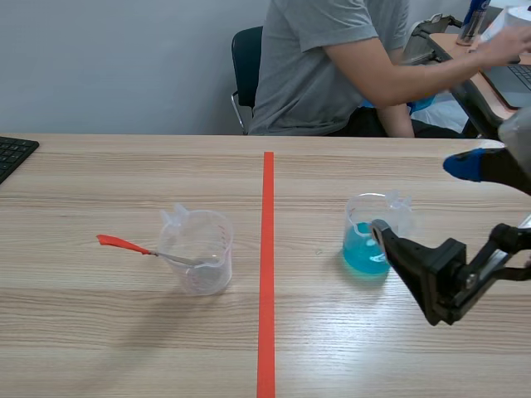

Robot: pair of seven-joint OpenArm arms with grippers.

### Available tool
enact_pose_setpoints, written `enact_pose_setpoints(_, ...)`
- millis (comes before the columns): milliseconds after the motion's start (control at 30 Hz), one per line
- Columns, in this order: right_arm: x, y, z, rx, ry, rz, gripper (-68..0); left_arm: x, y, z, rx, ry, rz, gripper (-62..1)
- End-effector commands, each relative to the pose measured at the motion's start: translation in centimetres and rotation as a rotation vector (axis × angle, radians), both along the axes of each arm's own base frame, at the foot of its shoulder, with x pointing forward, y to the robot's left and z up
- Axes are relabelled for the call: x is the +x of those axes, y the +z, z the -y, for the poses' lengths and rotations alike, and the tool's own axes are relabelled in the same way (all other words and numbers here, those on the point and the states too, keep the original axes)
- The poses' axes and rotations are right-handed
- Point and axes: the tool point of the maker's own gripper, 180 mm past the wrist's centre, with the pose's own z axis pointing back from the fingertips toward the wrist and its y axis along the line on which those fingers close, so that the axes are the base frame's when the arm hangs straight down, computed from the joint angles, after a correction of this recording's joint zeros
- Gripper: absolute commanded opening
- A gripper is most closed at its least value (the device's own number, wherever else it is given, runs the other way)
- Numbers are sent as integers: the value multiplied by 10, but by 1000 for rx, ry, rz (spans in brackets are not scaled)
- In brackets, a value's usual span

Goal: Do the redox reaction experiment.
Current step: 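Lift the metal plate out of the left beaker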

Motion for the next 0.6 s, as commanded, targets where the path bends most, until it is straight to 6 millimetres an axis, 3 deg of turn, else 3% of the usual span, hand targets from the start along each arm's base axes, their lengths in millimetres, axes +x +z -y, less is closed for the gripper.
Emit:
enact_pose_setpoints(0, 3, 11, -11, 5, 38, 44, 4, 4, -2, 3, -12, 1, 13, 14)
enact_pose_setpoints(233, 0, 15, -62, 17, 185, 82, 4, -8, -25, 5, -23, 9, -45, 14)
enact_pose_setpoints(567, -21, 17, -135, -15, 410, 144, 4, -7, -31, 0, -18, 26, -49, 14)
